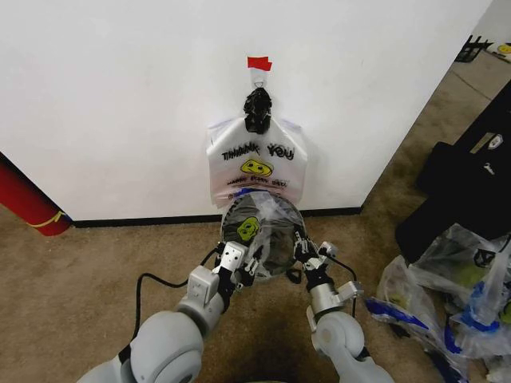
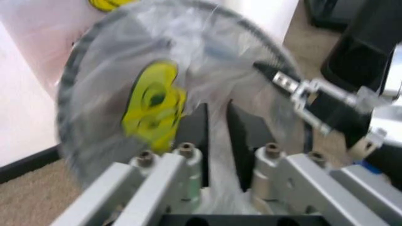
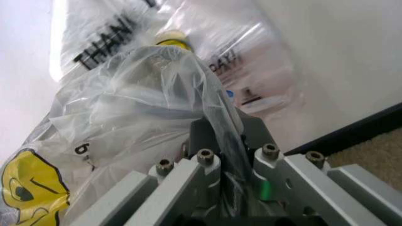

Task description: Pick up the garbage bag from the wall and place it over the trash bin.

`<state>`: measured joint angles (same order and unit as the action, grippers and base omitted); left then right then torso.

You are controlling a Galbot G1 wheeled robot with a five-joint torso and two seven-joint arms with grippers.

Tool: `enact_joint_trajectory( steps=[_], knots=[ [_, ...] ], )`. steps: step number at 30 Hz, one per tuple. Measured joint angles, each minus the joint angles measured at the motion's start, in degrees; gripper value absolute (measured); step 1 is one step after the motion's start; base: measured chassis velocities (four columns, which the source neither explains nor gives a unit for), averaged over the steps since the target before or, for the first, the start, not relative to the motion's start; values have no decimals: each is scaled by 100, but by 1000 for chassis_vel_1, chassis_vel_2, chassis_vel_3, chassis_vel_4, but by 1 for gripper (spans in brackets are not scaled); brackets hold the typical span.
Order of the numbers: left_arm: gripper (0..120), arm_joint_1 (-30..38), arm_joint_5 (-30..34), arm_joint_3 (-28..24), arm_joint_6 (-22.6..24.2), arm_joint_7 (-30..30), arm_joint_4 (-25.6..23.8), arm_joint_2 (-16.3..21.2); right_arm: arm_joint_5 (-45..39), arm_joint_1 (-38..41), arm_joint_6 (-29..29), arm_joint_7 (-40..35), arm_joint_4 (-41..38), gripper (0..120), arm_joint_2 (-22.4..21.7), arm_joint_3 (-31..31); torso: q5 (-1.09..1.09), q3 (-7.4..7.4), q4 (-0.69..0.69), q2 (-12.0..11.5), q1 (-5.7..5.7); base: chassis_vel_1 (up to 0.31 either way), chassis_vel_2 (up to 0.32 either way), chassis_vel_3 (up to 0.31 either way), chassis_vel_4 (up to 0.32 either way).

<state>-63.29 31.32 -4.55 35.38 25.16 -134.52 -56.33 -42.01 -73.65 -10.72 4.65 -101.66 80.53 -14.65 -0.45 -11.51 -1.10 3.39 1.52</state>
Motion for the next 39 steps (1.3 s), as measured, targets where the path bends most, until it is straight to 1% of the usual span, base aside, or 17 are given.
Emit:
enact_joint_trajectory(
  steps=[3,5,10,11,14,16,18,19,24,26,31,33,39],
  knots=[
    [0,171,-46,-94,121,2,37,-137,40,14,52,42,-1,0,-46,7,0,0,-1,0,0,0,0,0,0],
    [0,238,-68,-134,174,2,71,-160,55,26,62,50,-1,0,-54,9,0,0,0,0,0,0,0,0,0],
    [0,641,-200,-363,449,109,417,-195,167,43,63,125,-2,0,-66,18,0,0,0,0,0,0,0,0,0],
    [0,641,-200,-363,449,109,417,-195,167,43,63,125,-2,0,-66,18,0,0,0,0,0,0,0,0,0],
    [0,965,-228,-662,667,263,655,-169,230,29,50,162,1,0,-58,36,0,0,0,0,0,0,0,0,0],
    [0,1207,-205,-913,705,436,838,-156,264,25,33,184,2,0,-45,40,-1,0,0,0,0,0,0,0,0],
    [0,1450,-199,-1173,713,596,1080,-122,300,13,20,193,-6,0,-21,48,0,0,-1,0,0,0,0,0,0],
    [0,1450,-199,-1173,713,596,1080,-122,300,13,20,193,-6,0,-21,48,0,0,-1,0,0,0,0,0,0],
    [0,1888,-200,-1627,712,839,1565,-93,415,-57,-26,247,-65,0,3,59,0,0,-1,0,0,0,0,0,0],
    [0,1929,-198,-1664,711,860,1617,-92,424,-73,-30,259,-80,0,1,61,-1,0,-1,0,0,0,0,0,0],
    [0,2274,-194,-1929,698,994,2067,-57,499,-178,-69,327,-176,0,-6,90,-2,0,0,0,0,0,0,0,0],
    [0,2332,-194,-1959,697,1017,2137,-62,515,-193,-80,336,-191,0,0,101,0,0,0,0,0,0,0,0,0],
    [0,2702,-139,-2130,687,1132,2625,-184,599,-265,-109,369,-271,0,47,176,0,0,0,0,0,0,0,0,0]
  ],
)
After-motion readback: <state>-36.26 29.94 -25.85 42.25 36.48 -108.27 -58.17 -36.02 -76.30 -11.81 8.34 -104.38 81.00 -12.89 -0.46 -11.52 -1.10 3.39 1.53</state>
